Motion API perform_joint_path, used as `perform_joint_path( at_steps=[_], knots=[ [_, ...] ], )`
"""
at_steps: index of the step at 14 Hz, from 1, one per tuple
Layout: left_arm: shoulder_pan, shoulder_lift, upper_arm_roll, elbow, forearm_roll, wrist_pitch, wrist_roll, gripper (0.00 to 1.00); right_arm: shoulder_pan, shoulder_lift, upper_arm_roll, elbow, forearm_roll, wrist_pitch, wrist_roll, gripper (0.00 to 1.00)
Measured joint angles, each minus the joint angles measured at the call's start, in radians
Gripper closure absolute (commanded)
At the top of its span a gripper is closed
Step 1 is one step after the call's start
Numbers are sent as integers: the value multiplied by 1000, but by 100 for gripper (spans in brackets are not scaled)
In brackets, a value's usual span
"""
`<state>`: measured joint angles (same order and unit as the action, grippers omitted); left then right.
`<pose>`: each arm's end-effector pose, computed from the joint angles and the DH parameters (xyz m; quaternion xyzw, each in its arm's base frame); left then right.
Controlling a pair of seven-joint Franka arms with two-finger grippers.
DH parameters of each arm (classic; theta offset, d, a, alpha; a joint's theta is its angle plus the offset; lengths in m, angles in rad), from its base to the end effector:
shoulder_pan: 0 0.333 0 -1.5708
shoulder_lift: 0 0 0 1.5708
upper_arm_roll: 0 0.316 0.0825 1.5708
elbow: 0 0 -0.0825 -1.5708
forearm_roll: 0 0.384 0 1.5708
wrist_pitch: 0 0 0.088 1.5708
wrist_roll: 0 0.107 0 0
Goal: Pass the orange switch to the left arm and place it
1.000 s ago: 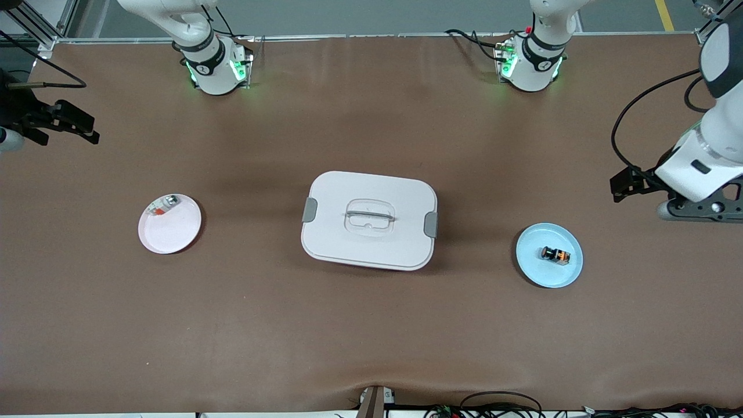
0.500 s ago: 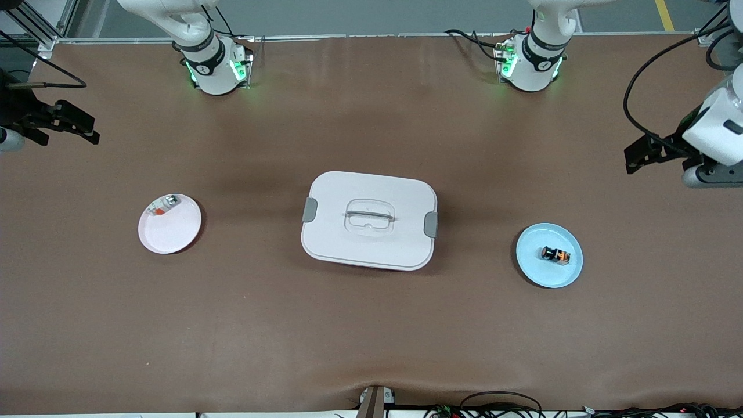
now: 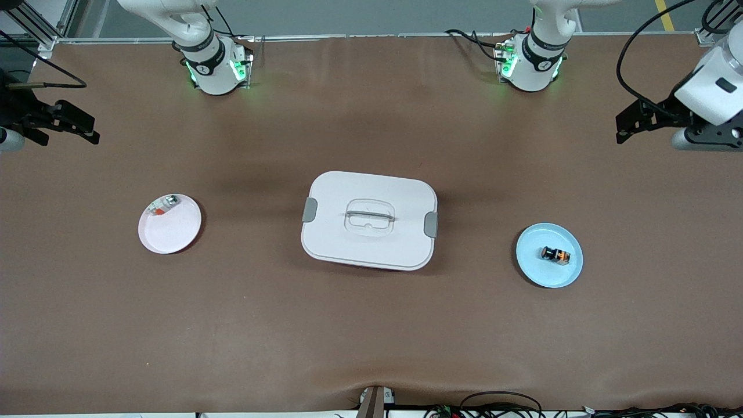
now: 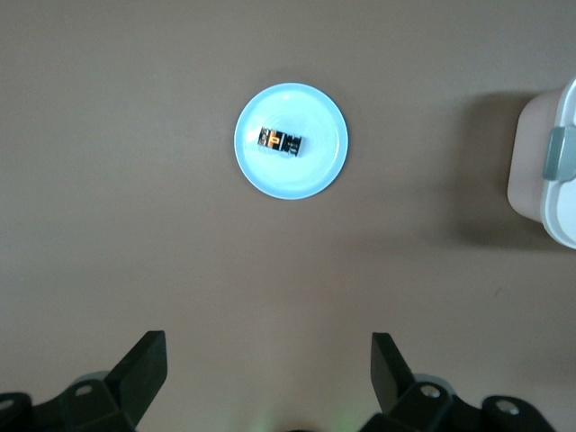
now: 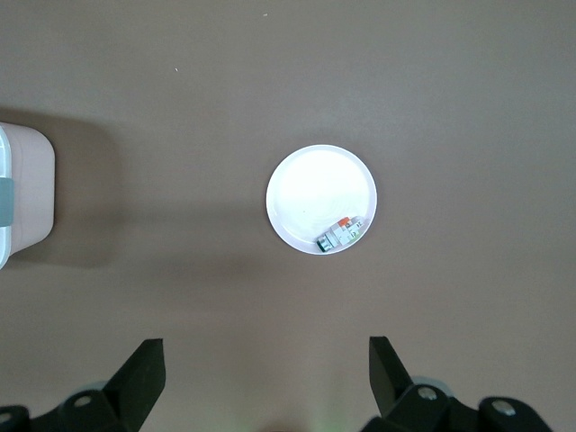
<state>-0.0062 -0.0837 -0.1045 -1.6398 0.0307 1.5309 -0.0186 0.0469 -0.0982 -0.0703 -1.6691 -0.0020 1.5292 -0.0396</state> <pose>0.5208 -0.0569 0.6336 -0.9987 0.0454 0.0115 0.0205 0.5185 -0.0142 0.6273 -0.9997 -0.0083 0.0209 0.0031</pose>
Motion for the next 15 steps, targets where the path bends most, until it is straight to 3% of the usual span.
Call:
perform_joint_path(
  at_steps=[4, 15],
  knots=[
    [-35, -47, 33, -48, 0, 9, 1, 0, 0, 0, 0, 0, 0, 0, 0, 0],
    [-40, -45, 33, -18, -1, 2, 2, 0, 0, 0, 0, 3, 0, 0, 0, 0]
  ],
)
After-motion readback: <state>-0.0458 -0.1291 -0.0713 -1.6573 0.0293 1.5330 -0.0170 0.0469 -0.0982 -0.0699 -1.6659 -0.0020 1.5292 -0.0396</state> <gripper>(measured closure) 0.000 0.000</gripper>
